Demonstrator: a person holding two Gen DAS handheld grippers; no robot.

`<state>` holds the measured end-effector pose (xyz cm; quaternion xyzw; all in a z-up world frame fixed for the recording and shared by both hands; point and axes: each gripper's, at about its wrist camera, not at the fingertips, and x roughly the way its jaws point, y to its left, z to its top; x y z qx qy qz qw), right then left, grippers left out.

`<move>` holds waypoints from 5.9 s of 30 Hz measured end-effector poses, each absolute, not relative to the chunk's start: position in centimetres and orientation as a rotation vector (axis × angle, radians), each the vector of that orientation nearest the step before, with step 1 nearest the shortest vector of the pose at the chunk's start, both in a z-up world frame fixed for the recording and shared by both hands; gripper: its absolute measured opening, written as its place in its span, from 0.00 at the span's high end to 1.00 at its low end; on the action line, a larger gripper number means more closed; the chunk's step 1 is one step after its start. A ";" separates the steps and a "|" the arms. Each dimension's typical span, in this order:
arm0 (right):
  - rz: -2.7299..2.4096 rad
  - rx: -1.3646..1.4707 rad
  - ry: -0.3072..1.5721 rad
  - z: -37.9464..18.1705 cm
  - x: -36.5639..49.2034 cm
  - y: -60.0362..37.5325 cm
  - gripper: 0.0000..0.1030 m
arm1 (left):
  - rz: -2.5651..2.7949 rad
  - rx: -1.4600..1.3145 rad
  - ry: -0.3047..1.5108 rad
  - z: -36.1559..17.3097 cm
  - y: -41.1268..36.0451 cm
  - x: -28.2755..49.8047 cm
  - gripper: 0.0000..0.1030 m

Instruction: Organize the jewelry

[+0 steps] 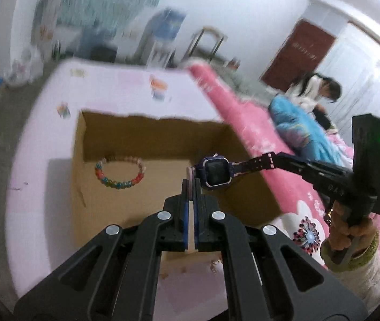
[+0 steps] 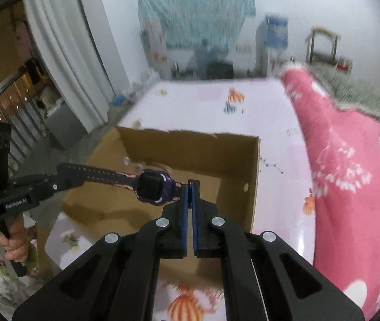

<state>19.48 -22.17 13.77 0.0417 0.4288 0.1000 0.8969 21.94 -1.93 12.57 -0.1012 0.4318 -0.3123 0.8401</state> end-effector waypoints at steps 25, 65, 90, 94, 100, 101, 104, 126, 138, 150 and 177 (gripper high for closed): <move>0.120 -0.033 0.977 11.8 27.3 -26.0 0.96 | -0.539 -0.227 1.164 8.5 -1.9 27.9 0.62; 0.270 -0.619 1.430 0.1 35.1 -14.0 0.57 | -0.385 -0.331 0.890 7.8 12.4 13.7 0.53; 0.279 -0.086 0.873 12.8 8.4 -20.0 0.13 | -0.378 -0.021 1.058 1.4 6.3 9.7 0.23; 0.099 0.030 1.032 5.1 6.9 -21.9 0.13 | -0.393 0.042 1.075 0.3 4.5 9.7 0.19; -0.020 0.073 1.135 -0.7 5.3 -21.8 0.13 | -0.371 0.111 1.096 -1.3 2.9 10.3 0.18; -0.030 0.062 1.138 -1.0 5.4 -21.7 0.13 | -0.363 0.124 1.089 -1.5 2.8 10.2 0.17; -0.045 0.007 1.145 -1.7 5.8 -21.2 0.13 | -0.346 0.200 1.071 -2.0 1.9 9.8 0.11; 0.009 -0.047 1.183 -3.0 5.8 -22.2 0.06 | -0.351 0.210 1.052 -2.4 2.0 10.0 0.07; 0.159 0.104 1.004 0.7 4.9 -19.7 0.13 | -0.386 0.211 0.996 -2.6 2.3 9.7 0.07; 0.249 0.189 1.001 -0.4 6.4 -17.4 0.50 | -0.520 0.202 0.805 0.3 -0.3 8.6 0.30; 0.275 0.253 1.006 -1.3 7.4 -17.8 0.55 | -0.577 0.302 0.890 -2.0 -5.1 11.9 0.83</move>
